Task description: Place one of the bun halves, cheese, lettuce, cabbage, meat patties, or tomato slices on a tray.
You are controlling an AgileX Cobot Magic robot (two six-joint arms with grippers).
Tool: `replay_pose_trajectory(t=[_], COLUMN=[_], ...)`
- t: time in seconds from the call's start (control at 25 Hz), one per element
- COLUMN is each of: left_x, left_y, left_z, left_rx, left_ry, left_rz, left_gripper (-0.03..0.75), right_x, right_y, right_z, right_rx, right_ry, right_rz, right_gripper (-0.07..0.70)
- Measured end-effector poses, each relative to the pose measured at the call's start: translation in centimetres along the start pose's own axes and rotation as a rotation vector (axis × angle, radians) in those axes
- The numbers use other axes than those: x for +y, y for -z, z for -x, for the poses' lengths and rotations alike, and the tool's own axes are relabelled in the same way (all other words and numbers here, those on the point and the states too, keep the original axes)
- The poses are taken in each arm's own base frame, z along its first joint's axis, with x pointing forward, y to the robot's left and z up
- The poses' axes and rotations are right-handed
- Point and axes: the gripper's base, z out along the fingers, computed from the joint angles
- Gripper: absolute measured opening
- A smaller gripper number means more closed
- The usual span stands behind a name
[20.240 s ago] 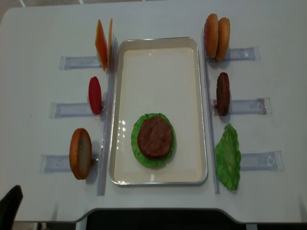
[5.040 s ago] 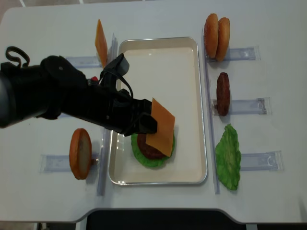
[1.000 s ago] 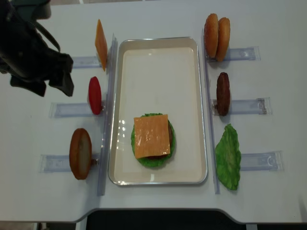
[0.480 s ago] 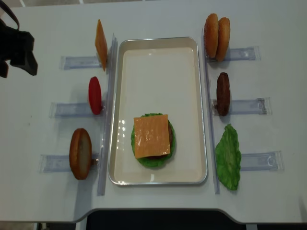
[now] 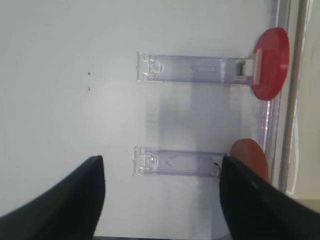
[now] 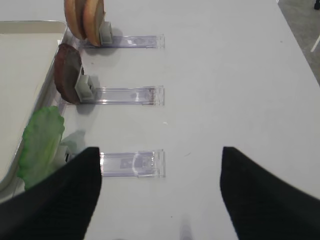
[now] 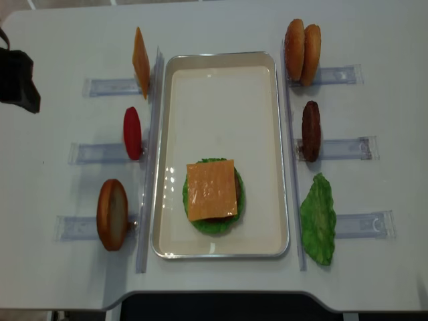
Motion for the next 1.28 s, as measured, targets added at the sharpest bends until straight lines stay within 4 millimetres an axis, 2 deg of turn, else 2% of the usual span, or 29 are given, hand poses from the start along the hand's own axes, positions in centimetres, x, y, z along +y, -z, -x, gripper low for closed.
replay_pose_trajectory(t=[0.32,0.48,0.64,0.88,1.08,1.28], left_x=[-0.5,-0.6,-0.9,-1.3,-1.6,-2.0], left_y=[4.7,5.9,6.5,7.1,6.4,5.5], left_z=[-7.1,-10.9,-14.6,-18.8,-21.3,-22.8], left_rx=[-0.160,-0.243,-0.323,-0.445,-0.496,-0.550], left_ry=[0.017,0.016,0.011,0.000,-0.006,-0.090], left_rz=[-0.046,-0.053,-0.078,-0.109,-0.129,-0.175], left_gripper=[0.505,0.504,0.503,0.503,0.486,0.468], right_x=[0.0,0.0,0.0,0.0,0.0,0.0], right_y=[0.0,0.0,0.0,0.0,0.0,0.0], right_z=[0.0,0.0,0.0,0.0,0.0,0.0], right_rx=[0.000,0.000,0.000,0.000,0.000,0.000], right_ry=[0.000,0.000,0.000,0.000,0.000,0.000], right_rz=[0.000,0.000,0.000,0.000,0.000,0.000], right_gripper=[0.479,0.479,0.479,0.479,0.479,0.479])
